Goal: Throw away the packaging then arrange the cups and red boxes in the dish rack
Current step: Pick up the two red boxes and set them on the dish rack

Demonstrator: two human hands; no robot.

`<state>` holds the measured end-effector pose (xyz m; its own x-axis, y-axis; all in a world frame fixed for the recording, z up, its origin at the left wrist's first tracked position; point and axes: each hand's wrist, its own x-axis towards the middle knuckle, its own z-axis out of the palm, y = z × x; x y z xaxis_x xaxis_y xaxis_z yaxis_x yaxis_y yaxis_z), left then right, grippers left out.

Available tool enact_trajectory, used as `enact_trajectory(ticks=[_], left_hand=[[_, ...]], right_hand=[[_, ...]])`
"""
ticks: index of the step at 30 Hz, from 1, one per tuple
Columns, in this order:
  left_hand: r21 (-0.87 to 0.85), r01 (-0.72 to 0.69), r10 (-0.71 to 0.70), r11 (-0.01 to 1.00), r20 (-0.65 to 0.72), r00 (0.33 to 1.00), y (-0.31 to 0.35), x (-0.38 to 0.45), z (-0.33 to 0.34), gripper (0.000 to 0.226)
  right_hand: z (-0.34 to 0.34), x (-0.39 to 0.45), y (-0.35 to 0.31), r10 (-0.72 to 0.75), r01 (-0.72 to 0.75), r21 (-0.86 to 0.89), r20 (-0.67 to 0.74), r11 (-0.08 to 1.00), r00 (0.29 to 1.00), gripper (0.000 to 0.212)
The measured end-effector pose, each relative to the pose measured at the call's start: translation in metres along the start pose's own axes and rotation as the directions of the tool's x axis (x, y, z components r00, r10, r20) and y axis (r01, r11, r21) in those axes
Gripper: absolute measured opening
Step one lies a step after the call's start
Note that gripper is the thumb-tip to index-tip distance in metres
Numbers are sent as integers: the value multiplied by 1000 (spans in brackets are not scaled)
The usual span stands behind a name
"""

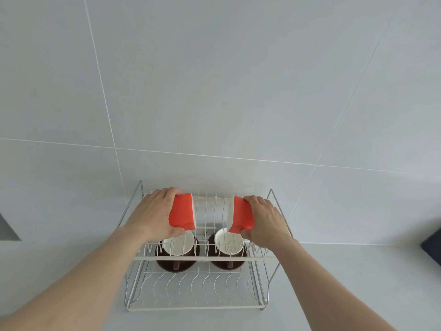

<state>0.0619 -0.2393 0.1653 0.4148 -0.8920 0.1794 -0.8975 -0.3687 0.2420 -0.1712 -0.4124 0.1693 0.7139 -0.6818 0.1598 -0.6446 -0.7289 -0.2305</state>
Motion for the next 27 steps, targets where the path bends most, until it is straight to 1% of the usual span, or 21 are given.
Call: enact_trajectory(ticks=[6, 11, 16, 27], left_hand=[[0, 4, -4, 1000, 62, 998, -6, 7, 13, 98], [1, 20, -20, 1000, 117, 993, -10, 12, 21, 98], [-20, 29, -25, 999, 161, 987, -13, 15, 29, 99], [-42, 17, -8, 999, 210, 978, -16, 23, 44, 95]], right_hand=[[11, 9, 4, 17, -16, -9, 63, 1000, 998, 89], [19, 18, 4, -14, 16, -15, 129, 1000, 992, 90], [30, 22, 3, -20, 23, -18, 155, 1000, 988, 89], [40, 34, 2, -41, 54, -56, 211, 997, 977, 90]])
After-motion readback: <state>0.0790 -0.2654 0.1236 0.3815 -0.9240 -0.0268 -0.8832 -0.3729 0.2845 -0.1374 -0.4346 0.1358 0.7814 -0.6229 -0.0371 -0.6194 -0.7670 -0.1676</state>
